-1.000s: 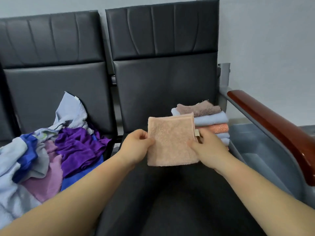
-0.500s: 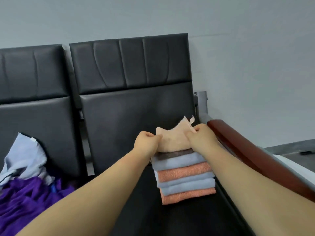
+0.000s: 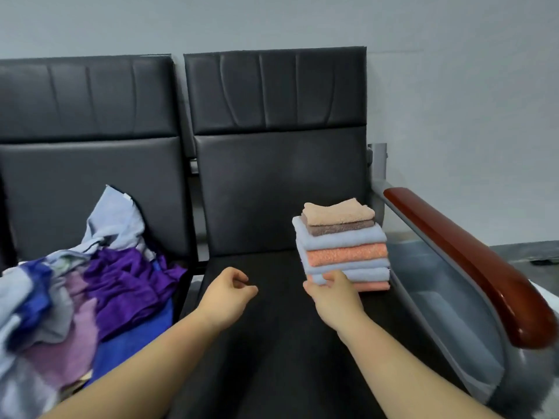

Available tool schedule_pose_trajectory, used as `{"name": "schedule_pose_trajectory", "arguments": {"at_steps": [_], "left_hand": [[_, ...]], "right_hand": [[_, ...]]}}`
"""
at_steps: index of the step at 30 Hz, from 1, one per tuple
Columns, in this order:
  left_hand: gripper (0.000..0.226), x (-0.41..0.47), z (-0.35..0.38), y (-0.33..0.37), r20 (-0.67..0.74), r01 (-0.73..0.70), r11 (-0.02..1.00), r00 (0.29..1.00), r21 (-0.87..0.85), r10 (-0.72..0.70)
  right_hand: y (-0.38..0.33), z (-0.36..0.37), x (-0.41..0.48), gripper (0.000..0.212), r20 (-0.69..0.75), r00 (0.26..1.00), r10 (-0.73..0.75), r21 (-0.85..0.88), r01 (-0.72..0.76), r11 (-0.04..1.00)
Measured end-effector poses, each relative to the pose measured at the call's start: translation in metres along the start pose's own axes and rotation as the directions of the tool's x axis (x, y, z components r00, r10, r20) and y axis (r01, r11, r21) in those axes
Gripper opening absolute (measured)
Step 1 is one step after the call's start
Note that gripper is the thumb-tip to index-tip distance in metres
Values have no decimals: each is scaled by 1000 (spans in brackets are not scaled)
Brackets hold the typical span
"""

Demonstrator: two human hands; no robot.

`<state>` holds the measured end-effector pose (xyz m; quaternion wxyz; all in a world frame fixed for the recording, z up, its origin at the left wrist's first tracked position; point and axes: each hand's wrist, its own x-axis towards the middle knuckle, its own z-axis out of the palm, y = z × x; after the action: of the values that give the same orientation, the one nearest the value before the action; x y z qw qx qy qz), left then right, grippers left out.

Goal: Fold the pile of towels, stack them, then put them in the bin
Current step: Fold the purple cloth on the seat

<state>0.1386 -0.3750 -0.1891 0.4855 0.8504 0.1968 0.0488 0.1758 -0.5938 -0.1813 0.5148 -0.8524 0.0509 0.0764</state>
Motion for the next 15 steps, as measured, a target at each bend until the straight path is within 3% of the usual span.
{"name": "schedule_pose_trajectory", "arguments": {"at_steps": [5,11,15], "left_hand": [[24,-28,-85,-51,-103,78,993,992,86,-69],[20,-39,-187,-78,-290,97,961,957,258,-19],[16,-38,-247,-94,-428,124,967,904,221,-18]], "right_hand": [[-39,70,-34,47,229,966,-120,-102,146,984],[-100,170,-57,21,428,872,-239,-152,330,932],[-137,240,-58,12,503,811,-298,-197,443,875]]}}
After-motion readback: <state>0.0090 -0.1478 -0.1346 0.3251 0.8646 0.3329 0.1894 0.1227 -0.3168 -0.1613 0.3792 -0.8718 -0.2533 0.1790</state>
